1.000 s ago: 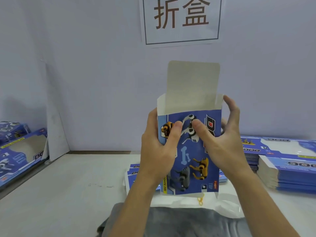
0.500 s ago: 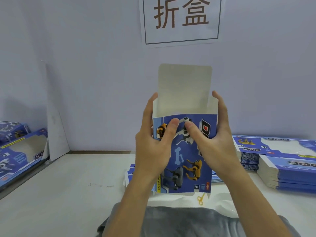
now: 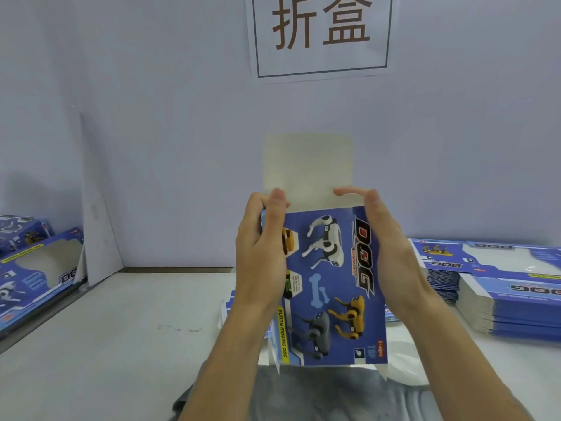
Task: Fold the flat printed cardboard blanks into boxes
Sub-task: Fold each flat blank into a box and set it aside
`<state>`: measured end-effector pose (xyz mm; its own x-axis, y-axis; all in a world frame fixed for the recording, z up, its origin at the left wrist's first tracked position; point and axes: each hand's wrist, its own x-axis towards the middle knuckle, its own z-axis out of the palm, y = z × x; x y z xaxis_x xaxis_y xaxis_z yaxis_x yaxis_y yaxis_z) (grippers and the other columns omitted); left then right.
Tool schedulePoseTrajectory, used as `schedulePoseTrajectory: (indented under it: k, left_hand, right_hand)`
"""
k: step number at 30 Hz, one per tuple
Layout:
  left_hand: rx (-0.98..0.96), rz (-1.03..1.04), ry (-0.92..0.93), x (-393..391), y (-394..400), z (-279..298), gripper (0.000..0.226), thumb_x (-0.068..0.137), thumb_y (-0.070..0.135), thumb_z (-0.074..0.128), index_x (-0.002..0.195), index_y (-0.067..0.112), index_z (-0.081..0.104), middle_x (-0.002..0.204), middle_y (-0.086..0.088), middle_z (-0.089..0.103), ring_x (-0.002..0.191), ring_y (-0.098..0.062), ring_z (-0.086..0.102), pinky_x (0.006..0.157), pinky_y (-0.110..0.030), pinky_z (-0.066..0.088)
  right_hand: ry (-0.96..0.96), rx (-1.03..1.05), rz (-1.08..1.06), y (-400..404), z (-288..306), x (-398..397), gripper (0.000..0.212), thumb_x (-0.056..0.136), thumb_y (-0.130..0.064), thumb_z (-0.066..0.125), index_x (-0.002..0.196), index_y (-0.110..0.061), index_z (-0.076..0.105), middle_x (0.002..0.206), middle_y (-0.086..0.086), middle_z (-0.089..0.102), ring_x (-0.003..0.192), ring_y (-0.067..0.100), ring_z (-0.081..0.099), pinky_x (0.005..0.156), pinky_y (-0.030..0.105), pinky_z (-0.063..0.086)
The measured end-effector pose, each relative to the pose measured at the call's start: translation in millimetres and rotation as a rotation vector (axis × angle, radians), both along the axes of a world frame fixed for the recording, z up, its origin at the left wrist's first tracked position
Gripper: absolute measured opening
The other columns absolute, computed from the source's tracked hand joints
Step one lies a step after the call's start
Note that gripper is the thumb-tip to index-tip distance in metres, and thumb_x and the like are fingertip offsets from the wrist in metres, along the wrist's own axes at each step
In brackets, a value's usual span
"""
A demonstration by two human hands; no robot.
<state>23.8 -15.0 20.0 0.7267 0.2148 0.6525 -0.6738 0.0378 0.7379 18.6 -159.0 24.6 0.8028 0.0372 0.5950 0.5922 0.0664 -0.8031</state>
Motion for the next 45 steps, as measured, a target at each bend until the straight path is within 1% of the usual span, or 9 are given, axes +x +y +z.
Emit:
schedulePoseTrajectory:
  k: [7, 11, 15, 27, 29, 34, 39, 43, 45]
  left_hand:
    - [0.028, -0.003, -0.010, -8, -7, 2, 0.016, 0.084, 0.022, 0.041, 0.073, 0.016, 0.050, 0.065, -0.017, 0.036, 0.055, -0.028, 0.031, 0.045, -0.026, 0.029]
    - [-0.007, -0.040, 0.033, -8, -3, 1, 0.027, 0.080, 0.026, 0.041, 0.102, 0.037, 0.054, 0.089, -0.007, 0.059, 0.060, -0.015, 0.049, 0.049, -0.023, 0.043]
    - [-0.051, -0.098, 0.117, -5, 0, 2, 0.056, 0.080, 0.031, 0.044, 0.131, 0.054, 0.039, 0.101, -0.003, 0.057, 0.082, -0.028, 0.055, 0.071, -0.059, 0.053]
    - [-0.051, -0.011, -0.073, -6, -3, 0, 0.009, 0.088, 0.020, 0.049, 0.085, 0.023, 0.057, 0.079, 0.005, 0.061, 0.055, -0.010, 0.051, 0.042, -0.023, 0.038]
    - [-0.073, 0.000, -0.106, -5, -4, -3, 0.009, 0.089, 0.018, 0.050, 0.087, 0.014, 0.058, 0.093, 0.004, 0.068, 0.075, -0.008, 0.066, 0.049, -0.016, 0.047]
    - [-0.088, 0.034, -0.141, -3, -4, -3, 0.008, 0.088, 0.017, 0.047, 0.090, 0.014, 0.055, 0.086, 0.011, 0.063, 0.072, -0.004, 0.061, 0.053, -0.013, 0.047]
    - [-0.232, 0.034, -0.046, -2, 3, -1, 0.028, 0.087, 0.023, 0.047, 0.114, 0.027, 0.052, 0.100, 0.000, 0.064, 0.067, -0.006, 0.060, 0.050, -0.019, 0.048]
    - [-0.242, -0.028, 0.054, 3, 16, 1, 0.029, 0.088, 0.036, 0.046, 0.115, 0.038, 0.055, 0.113, 0.001, 0.068, 0.102, -0.015, 0.068, 0.081, -0.034, 0.055]
    - [-0.199, -0.004, 0.090, 6, 22, 2, 0.027, 0.089, 0.035, 0.047, 0.114, 0.037, 0.058, 0.115, 0.005, 0.069, 0.108, -0.012, 0.066, 0.088, -0.034, 0.053]
  right_hand:
    - [0.018, 0.017, -0.142, -2, 4, 6, 0.031, 0.083, -0.038, 0.041, 0.094, -0.028, 0.068, 0.069, 0.018, 0.054, 0.055, 0.018, 0.056, 0.051, 0.032, 0.044]
    - [0.059, 0.107, -0.090, -2, -1, 7, 0.030, 0.081, -0.032, 0.044, 0.109, -0.036, 0.055, 0.060, 0.008, 0.048, 0.048, 0.018, 0.051, 0.043, 0.026, 0.043]
    - [0.106, 0.096, -0.060, -2, -1, 8, 0.055, 0.080, -0.034, 0.041, 0.134, -0.046, 0.044, 0.052, -0.005, 0.044, 0.044, 0.009, 0.049, 0.043, 0.022, 0.045]
    - [-0.047, 0.198, -0.096, -2, -6, 10, 0.014, 0.082, -0.023, 0.046, 0.083, -0.023, 0.060, 0.079, 0.020, 0.059, 0.058, 0.023, 0.062, 0.047, 0.029, 0.045]
    - [-0.079, 0.243, -0.106, -3, -7, 11, 0.015, 0.082, -0.021, 0.047, 0.080, -0.018, 0.061, 0.089, 0.018, 0.068, 0.064, 0.018, 0.068, 0.049, 0.025, 0.050]
    - [-0.078, 0.257, 0.036, -1, -9, 9, 0.025, 0.086, -0.026, 0.040, 0.089, -0.013, 0.061, 0.093, 0.027, 0.060, 0.072, 0.026, 0.064, 0.060, 0.034, 0.048]
    - [-0.034, 0.082, 0.303, -8, -11, 6, 0.051, 0.089, -0.027, 0.052, 0.136, -0.045, 0.045, 0.108, 0.007, 0.073, 0.090, 0.027, 0.074, 0.070, 0.033, 0.059]
    - [-0.084, 0.044, -0.031, -18, -6, 8, 0.060, 0.082, -0.046, 0.068, 0.136, -0.054, 0.043, 0.106, 0.022, 0.070, 0.092, 0.042, 0.070, 0.086, 0.057, 0.057]
    - [-0.079, 0.206, -0.122, -26, -2, 10, 0.050, 0.084, -0.044, 0.065, 0.131, -0.047, 0.049, 0.107, 0.011, 0.072, 0.094, 0.032, 0.071, 0.089, 0.050, 0.056]
